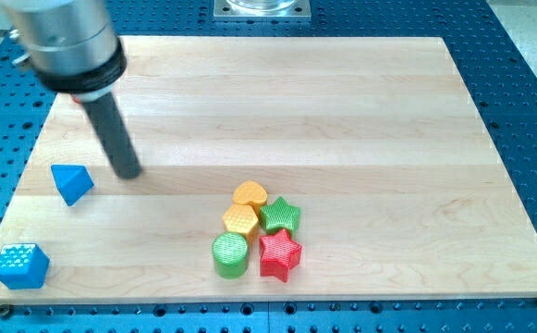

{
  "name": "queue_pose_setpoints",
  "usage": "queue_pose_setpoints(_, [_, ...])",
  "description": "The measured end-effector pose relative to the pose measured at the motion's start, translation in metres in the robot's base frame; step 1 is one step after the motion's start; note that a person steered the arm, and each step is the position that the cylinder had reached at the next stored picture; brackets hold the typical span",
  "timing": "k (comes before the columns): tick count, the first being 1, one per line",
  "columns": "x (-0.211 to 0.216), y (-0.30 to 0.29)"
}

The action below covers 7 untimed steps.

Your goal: Move the triangle above the cube

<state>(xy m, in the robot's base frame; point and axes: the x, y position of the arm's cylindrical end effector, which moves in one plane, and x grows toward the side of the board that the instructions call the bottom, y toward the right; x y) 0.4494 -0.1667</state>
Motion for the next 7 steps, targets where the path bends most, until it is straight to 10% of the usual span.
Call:
queue_pose_setpoints(6, [0.082, -0.084])
queue_pose_setpoints(7, [0.042, -0.062])
